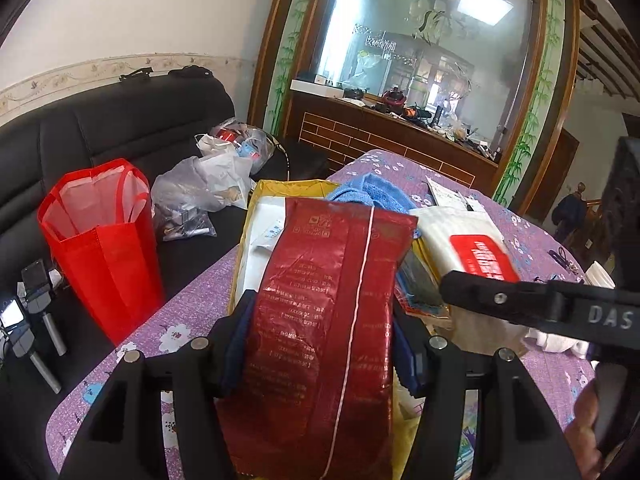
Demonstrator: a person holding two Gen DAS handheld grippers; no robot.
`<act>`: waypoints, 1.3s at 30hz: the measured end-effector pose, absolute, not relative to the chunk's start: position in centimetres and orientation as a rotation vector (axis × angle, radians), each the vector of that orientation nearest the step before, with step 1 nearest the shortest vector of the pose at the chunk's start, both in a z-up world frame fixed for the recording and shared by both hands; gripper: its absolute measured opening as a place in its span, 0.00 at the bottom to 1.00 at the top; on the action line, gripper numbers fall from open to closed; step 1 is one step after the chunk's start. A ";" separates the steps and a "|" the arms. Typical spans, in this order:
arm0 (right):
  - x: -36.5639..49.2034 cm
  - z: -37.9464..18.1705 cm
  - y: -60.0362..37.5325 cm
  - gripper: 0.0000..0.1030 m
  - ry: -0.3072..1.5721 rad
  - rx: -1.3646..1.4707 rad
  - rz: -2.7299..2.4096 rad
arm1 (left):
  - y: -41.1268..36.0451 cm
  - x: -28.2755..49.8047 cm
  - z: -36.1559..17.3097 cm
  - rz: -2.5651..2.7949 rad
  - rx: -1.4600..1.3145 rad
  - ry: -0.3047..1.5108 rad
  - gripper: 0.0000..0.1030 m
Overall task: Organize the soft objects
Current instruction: 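Carry the red bag with the left tool to the box while the right tool carries the wipe pack, then open the left tool over the box while the right tool releases the wipe pack there, then move both open tools back over the table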
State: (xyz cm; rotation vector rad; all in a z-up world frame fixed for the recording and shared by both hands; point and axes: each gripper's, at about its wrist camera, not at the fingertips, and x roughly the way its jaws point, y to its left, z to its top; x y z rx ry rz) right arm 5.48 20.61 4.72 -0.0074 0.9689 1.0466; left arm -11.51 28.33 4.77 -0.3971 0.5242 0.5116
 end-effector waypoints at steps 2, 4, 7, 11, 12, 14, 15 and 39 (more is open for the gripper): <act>5.6 4.3 20.9 0.40 0.977 -0.015 1.036 | 28.4 -11.4 4.6 0.505 -0.403 0.531 0.58; 5.8 3.8 21.0 0.40 0.986 -0.019 1.025 | 28.5 -11.3 4.6 0.500 -0.408 0.537 0.58; 6.3 3.3 20.9 0.41 0.999 -0.015 1.010 | 28.5 -11.1 4.6 0.497 -0.407 0.541 0.58; 6.7 2.6 20.8 0.41 1.020 -0.010 1.001 | 28.5 -11.0 4.5 0.497 -0.404 0.549 0.58; 6.8 2.4 20.8 0.41 1.023 -0.011 0.999 | 28.5 -10.9 4.5 0.497 -0.403 0.553 0.58; 6.8 2.3 20.7 0.41 1.028 -0.009 0.997 | 28.5 -10.8 4.5 0.498 -0.398 0.561 0.60; 6.8 2.3 20.6 0.44 1.029 -0.005 0.998 | 28.5 -10.8 4.5 0.499 -0.397 0.562 0.60; 5.5 7.2 11.3 0.61 0.948 0.171 1.077 | 24.1 -11.6 9.3 0.480 -0.333 0.473 0.78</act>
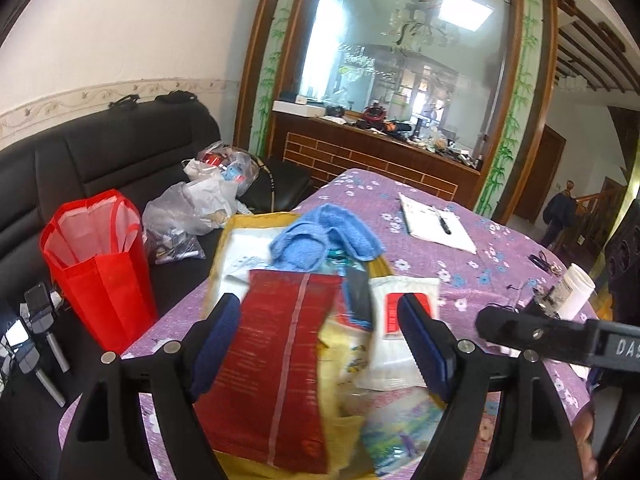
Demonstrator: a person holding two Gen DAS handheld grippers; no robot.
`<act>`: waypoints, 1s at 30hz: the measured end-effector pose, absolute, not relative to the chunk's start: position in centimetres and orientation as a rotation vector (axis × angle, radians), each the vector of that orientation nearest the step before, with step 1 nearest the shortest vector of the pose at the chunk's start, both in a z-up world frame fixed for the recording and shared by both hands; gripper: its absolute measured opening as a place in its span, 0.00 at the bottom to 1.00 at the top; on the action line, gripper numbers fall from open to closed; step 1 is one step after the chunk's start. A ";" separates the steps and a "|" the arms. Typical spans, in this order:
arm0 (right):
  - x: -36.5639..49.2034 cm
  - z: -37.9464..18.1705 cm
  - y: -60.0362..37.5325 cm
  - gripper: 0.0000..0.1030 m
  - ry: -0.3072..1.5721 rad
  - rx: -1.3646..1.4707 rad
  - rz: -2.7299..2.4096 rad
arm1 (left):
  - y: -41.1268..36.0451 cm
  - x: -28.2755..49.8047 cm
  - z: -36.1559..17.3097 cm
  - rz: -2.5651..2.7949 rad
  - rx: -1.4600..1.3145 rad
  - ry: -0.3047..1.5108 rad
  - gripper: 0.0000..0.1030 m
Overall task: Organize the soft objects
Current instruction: 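Move both open tools back over the table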
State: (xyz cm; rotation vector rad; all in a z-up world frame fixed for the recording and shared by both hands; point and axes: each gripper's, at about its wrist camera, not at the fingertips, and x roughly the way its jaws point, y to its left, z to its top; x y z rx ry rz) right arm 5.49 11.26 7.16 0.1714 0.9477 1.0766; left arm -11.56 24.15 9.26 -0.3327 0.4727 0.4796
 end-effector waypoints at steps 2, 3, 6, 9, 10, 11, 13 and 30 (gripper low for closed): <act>5.8 7.5 9.8 0.61 0.939 0.189 1.065 | 23.0 -11.2 9.6 0.460 -0.315 0.475 0.78; 6.0 7.7 8.9 0.61 0.933 0.200 1.059 | 22.5 -11.1 9.7 0.449 -0.307 0.477 0.78; 6.8 8.0 5.7 0.61 0.923 0.231 1.028 | 19.9 -10.5 10.3 0.399 -0.270 0.479 0.78; 7.9 8.3 2.0 0.61 0.910 0.252 0.979 | 16.8 -9.9 10.6 0.336 -0.236 0.487 0.79; 8.6 8.3 0.3 0.61 0.898 0.245 0.939 | 15.6 -9.5 10.5 0.301 -0.227 0.493 0.82; 9.0 8.3 -0.7 0.62 0.893 0.242 0.916 | 14.8 -9.3 10.4 0.275 -0.228 0.498 0.83; 10.7 7.8 -3.6 0.64 0.897 0.254 0.842 | 12.5 -8.2 9.5 0.181 -0.243 0.533 0.85; 12.9 2.7 -6.1 0.66 1.158 0.319 1.162 | 7.9 -3.4 4.9 0.097 -0.242 0.732 0.85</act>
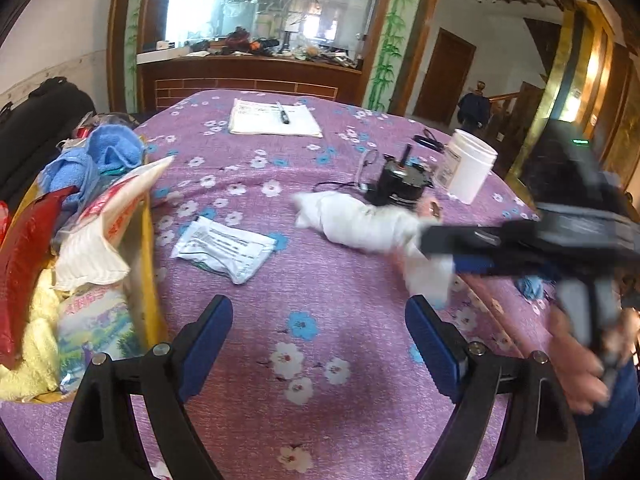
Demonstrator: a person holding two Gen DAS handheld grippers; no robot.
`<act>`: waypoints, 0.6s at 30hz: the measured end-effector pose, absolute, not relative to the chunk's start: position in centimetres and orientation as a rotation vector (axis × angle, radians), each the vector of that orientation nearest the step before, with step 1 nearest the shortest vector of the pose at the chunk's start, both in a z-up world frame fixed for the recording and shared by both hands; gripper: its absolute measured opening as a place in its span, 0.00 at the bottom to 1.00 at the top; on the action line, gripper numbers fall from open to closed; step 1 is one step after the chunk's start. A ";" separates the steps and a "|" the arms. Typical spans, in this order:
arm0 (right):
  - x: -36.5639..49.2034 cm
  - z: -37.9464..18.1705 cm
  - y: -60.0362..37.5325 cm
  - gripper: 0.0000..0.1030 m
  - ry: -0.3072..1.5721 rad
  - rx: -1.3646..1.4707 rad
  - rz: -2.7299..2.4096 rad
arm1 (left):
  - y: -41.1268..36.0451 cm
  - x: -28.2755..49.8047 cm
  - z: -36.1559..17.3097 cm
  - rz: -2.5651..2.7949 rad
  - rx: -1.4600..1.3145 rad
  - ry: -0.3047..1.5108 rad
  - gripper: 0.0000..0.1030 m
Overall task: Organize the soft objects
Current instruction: 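Grasp the rolled white towel with the left tool while the right tool reaches the pink fuzzy pad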
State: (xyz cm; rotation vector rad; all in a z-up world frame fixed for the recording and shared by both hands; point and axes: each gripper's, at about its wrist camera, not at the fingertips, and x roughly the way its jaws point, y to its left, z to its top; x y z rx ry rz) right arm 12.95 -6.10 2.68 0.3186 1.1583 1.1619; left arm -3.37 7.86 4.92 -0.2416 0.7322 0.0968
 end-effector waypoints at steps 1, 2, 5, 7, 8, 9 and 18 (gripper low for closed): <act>12.2 3.6 -6.0 0.66 1.128 0.306 1.204 | 8.1 -3.3 5.0 0.105 -0.243 0.734 0.85; 11.8 4.4 -6.1 0.67 1.096 0.287 1.213 | 8.2 -3.3 5.0 0.110 -0.245 0.736 0.85; 11.9 5.9 -7.7 0.73 0.997 0.224 1.068 | 8.3 -2.7 5.3 0.106 -0.247 0.744 0.85; 12.7 5.9 -9.0 0.73 0.978 0.245 0.984 | 8.1 -2.1 5.8 0.110 -0.232 0.739 0.85; 13.0 5.9 -9.5 0.73 0.977 0.265 0.967 | 7.9 -1.7 5.9 0.115 -0.217 0.735 0.85; 13.5 5.9 -10.2 0.73 0.975 0.302 0.946 | 7.6 -1.0 6.0 0.123 -0.196 0.743 0.85; 16.2 5.7 -15.0 0.73 0.936 0.475 0.714 | 5.0 6.5 3.5 0.106 -0.090 0.853 0.85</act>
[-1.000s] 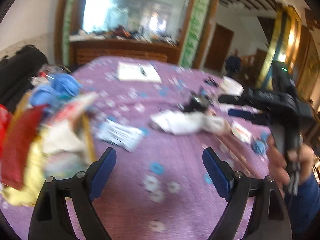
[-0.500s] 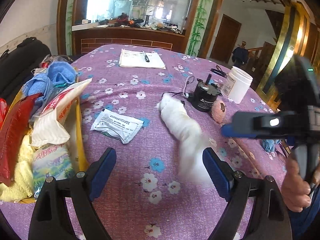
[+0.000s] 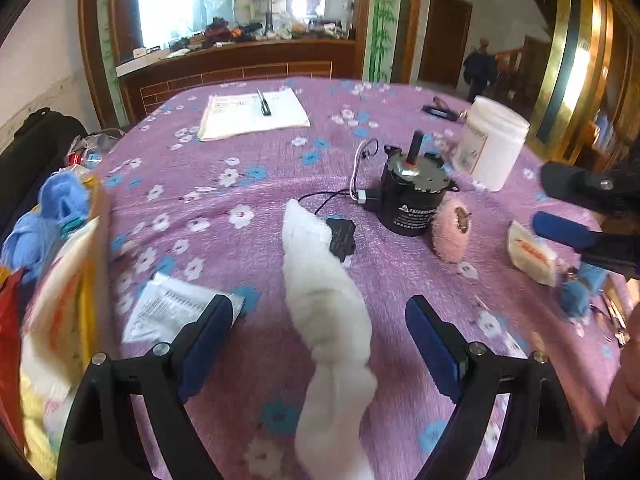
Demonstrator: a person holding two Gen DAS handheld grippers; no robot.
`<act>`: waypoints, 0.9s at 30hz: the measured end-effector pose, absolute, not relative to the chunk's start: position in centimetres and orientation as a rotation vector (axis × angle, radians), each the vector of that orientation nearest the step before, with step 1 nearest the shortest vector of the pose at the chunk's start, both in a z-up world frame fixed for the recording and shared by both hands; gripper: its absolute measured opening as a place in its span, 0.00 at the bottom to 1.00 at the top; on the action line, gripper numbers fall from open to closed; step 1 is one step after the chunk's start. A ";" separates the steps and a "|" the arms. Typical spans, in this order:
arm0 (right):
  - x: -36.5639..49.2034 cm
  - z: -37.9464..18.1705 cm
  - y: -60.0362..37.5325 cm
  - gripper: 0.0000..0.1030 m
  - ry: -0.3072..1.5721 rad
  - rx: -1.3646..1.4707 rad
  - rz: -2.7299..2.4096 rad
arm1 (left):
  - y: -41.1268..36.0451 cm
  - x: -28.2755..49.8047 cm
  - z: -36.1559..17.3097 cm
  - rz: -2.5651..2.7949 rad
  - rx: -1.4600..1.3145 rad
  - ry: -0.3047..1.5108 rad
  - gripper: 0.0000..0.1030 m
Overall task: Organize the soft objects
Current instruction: 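Grasp the rolled white towel with the left tool while the right tool reaches the pink fuzzy pad, then grasp the pink fuzzy pad with the right tool while the left tool lifts the white towel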
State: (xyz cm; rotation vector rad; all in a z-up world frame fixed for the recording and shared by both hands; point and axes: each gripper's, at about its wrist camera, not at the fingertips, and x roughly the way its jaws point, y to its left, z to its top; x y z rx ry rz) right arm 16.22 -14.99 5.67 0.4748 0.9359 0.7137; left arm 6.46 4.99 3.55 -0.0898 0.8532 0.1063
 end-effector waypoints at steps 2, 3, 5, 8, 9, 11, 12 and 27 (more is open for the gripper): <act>16.5 5.4 -15.7 0.73 0.944 0.487 0.699 | 4.9 7.5 2.7 0.109 -0.093 0.876 0.73; 16.8 5.3 -15.9 0.73 0.949 0.490 0.691 | 5.2 8.0 2.0 0.118 -0.105 0.904 0.55; 16.9 4.9 -15.9 0.73 0.959 0.478 0.675 | 5.6 8.4 0.9 0.089 -0.140 0.932 0.45; 17.1 4.3 -15.7 0.73 0.966 0.442 0.653 | 5.7 8.1 0.6 0.072 -0.127 0.897 0.43; 17.1 4.2 -15.4 0.73 0.965 0.418 0.646 | 5.9 8.0 0.6 0.058 -0.147 0.888 0.41; 16.9 3.9 -14.7 0.72 0.959 0.349 0.623 | 6.3 7.8 0.9 0.031 -0.178 0.871 0.41; 17.0 3.5 -14.0 0.72 0.957 0.313 0.613 | 6.5 7.7 1.2 0.030 -0.183 0.856 0.41; 20.4 2.1 -6.3 0.72 0.998 -0.254 0.604 | 9.1 6.0 3.7 0.038 -0.246 0.749 0.41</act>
